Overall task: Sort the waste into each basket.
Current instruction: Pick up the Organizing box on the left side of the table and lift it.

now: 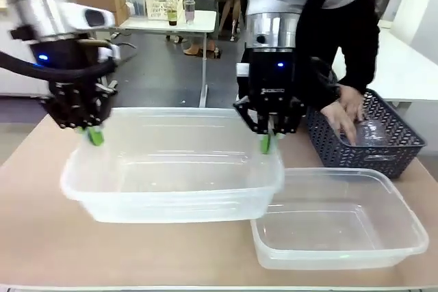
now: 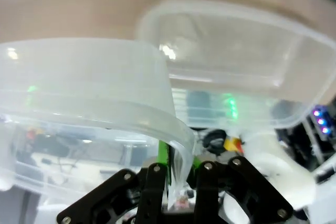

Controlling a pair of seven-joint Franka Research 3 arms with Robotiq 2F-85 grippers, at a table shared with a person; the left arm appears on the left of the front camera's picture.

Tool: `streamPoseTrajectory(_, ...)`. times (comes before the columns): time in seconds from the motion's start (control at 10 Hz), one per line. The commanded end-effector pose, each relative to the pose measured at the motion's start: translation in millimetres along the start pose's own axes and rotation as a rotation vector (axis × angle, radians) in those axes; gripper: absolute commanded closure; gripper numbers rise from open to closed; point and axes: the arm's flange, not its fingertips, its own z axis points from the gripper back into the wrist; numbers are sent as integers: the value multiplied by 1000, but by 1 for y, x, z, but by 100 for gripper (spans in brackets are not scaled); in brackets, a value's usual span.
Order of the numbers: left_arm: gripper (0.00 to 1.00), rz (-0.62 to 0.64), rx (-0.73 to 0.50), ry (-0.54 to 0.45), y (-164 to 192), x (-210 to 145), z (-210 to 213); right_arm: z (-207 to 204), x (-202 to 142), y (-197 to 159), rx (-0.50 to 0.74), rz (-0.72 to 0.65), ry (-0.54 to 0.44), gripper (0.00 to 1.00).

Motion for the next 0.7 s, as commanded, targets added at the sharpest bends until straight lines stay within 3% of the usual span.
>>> streamPoseTrajectory(0.0, 93, -113, -6, 14, -59, 22, -4, -5, -36, -48, 25, 49, -26, 94)
streamPoseTrajectory(0.2, 93, -73, -21, 97, -83, 52, -24, -11, -46, -86, 62, 52, -89, 94)
streamPoseTrajectory(0.4, 93, -38, -48, 112, -79, 56, -29, -18, -28, -103, 84, 60, -192, 94)
streamPoseTrajectory(0.6, 93, 3, -71, 94, -65, 55, -29, -26, 1, -110, 118, 87, -214, 94)
